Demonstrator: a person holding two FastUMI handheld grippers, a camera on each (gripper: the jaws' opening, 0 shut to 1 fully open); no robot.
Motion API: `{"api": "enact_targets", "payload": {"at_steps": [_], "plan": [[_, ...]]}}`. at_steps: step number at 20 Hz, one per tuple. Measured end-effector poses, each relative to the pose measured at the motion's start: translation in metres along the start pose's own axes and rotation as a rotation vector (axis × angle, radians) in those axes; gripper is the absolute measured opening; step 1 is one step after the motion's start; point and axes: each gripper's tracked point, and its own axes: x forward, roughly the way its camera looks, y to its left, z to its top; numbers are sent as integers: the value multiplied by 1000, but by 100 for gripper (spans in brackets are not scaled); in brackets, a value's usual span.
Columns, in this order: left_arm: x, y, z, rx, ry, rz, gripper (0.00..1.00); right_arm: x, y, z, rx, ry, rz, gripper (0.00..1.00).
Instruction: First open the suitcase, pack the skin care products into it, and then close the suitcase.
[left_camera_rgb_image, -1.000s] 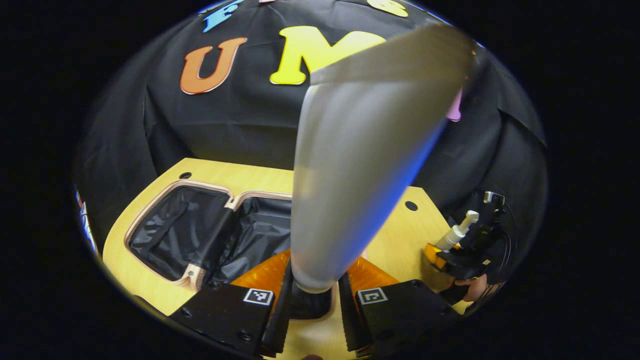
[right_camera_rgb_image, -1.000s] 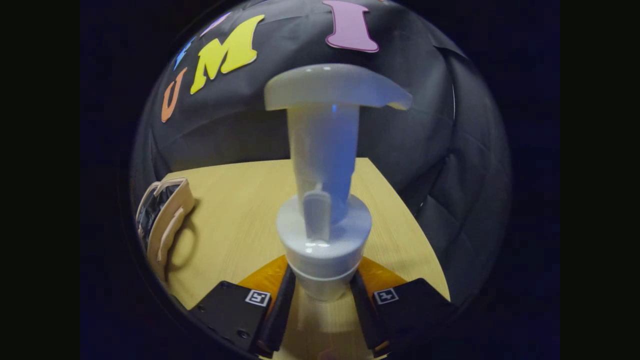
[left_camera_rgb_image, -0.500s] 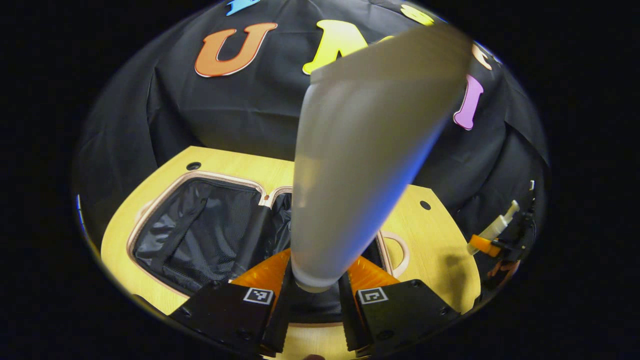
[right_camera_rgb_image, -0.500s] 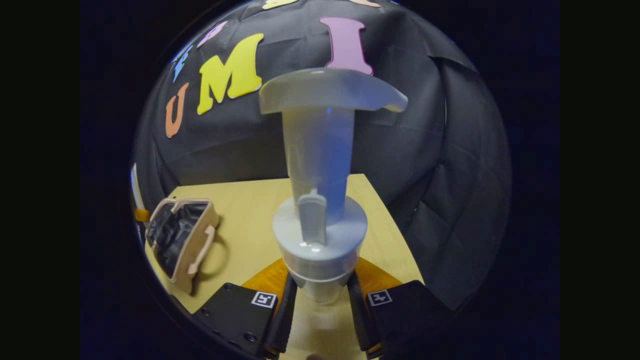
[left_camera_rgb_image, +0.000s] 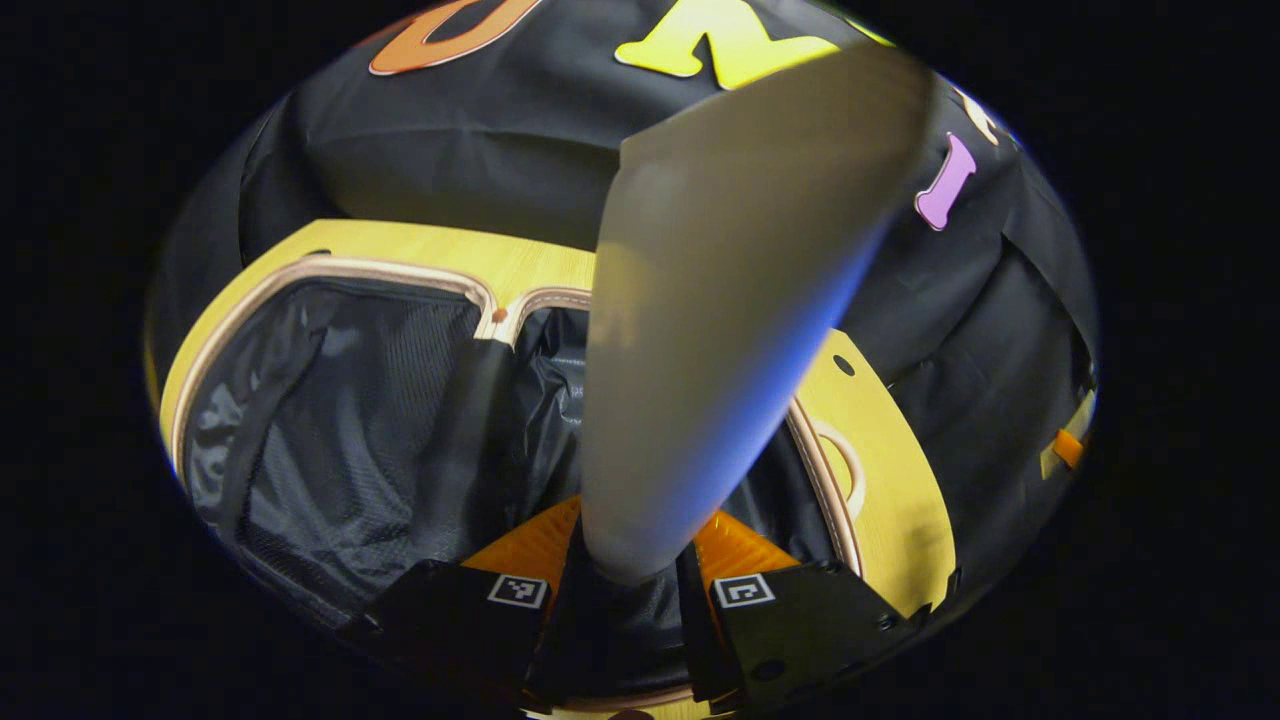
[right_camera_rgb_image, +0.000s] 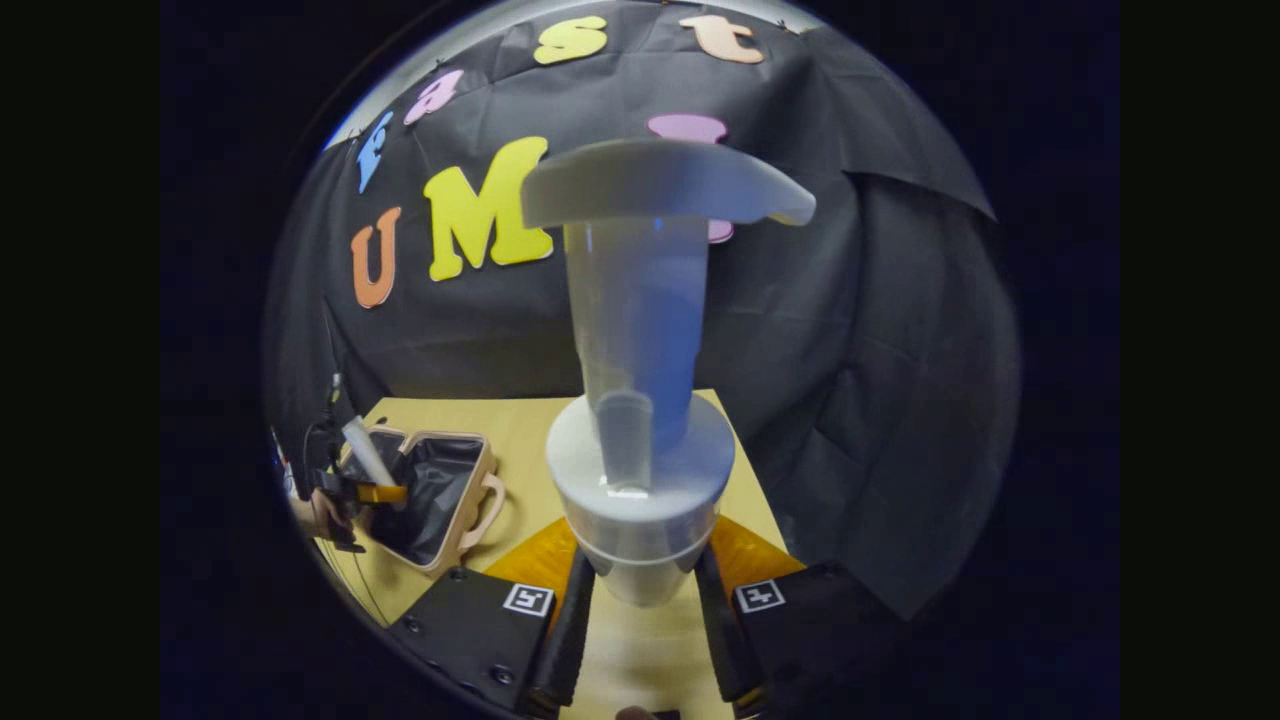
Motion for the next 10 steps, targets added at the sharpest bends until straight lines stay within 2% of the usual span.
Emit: {"api": "enact_targets", "payload": {"at_steps": [1, 2, 5, 7, 10], "plan": [[3, 3, -3, -6, 20, 9, 53, -12, 6, 1, 0, 1, 7, 49], [6, 3, -5, -9, 43, 15, 46, -22, 12, 0, 8, 3, 15, 49], [13, 9, -12, -19, 142, 76, 45, -44, 24, 2, 43, 3, 39, 46], [17, 11, -18, -42, 212, 116, 45, -49, 25, 0, 23, 2, 35, 48], [23, 18, -32, -74, 314, 157, 45, -56, 27, 3, 41, -8, 45, 46]]}}
